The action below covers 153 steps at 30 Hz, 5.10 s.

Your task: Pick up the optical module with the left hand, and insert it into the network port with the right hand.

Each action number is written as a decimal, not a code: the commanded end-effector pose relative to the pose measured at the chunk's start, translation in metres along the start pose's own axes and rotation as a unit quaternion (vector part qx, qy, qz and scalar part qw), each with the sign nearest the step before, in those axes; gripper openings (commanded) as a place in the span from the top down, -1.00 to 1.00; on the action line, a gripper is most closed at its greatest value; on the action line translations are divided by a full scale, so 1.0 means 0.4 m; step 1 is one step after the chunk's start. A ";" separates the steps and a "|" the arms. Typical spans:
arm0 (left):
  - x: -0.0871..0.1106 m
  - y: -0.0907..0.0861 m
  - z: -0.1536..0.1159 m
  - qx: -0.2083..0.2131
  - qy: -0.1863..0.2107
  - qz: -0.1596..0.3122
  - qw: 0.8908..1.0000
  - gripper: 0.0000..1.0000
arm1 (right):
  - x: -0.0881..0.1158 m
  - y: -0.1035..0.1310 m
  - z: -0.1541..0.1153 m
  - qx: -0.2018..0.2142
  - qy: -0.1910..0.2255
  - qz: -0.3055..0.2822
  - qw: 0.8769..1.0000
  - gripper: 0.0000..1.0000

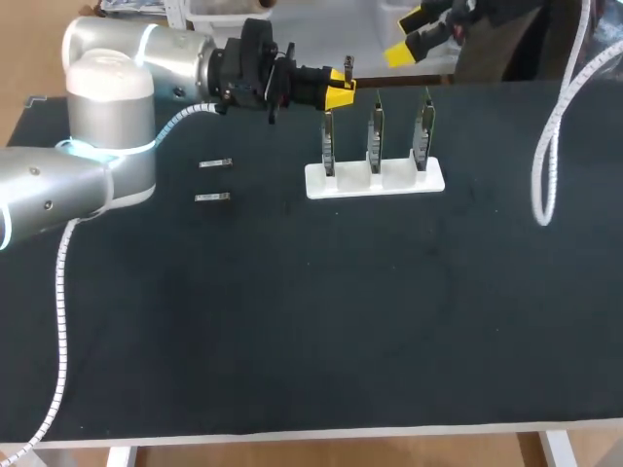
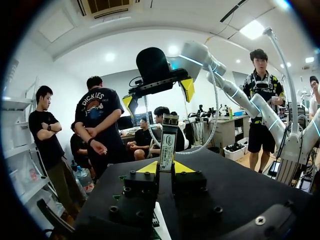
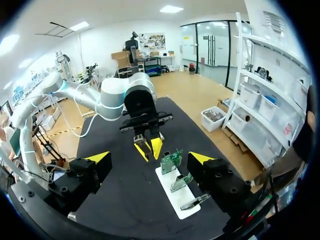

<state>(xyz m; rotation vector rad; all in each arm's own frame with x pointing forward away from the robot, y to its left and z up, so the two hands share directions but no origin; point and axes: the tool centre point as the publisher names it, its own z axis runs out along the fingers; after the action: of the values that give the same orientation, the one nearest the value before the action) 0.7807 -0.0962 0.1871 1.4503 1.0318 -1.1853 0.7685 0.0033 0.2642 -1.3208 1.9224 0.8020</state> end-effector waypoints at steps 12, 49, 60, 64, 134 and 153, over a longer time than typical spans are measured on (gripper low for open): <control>0.001 0.007 0.001 0.003 0.000 0.000 1.000 1.00 | -0.001 -0.001 -0.002 -0.002 -0.001 0.000 1.000 -1.00; 0.001 0.007 0.001 0.003 0.000 0.000 1.000 1.00 | -0.024 0.121 0.051 -0.071 0.053 -0.100 0.991 -1.00; 0.001 0.007 0.001 0.003 0.000 0.000 1.000 1.00 | 0.000 0.098 0.068 -0.080 0.017 -0.140 0.987 -1.00; 0.001 0.007 0.001 0.003 0.000 0.000 1.000 1.00 | -0.003 0.083 0.077 -0.077 0.012 -0.147 0.986 -1.00; 0.001 0.007 0.001 0.003 0.000 0.000 1.000 1.00 | -0.028 0.014 0.197 -0.114 -0.035 -0.162 0.980 -0.03; 0.001 0.007 0.001 0.003 0.000 0.000 1.000 1.00 | -0.028 0.014 0.197 -0.114 -0.035 -0.162 0.980 1.00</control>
<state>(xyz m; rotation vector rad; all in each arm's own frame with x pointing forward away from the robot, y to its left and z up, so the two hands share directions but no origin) 0.7811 -0.0963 0.1867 1.4497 1.0326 -1.1852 0.7785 0.0730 0.2277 -1.6654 1.5409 0.9028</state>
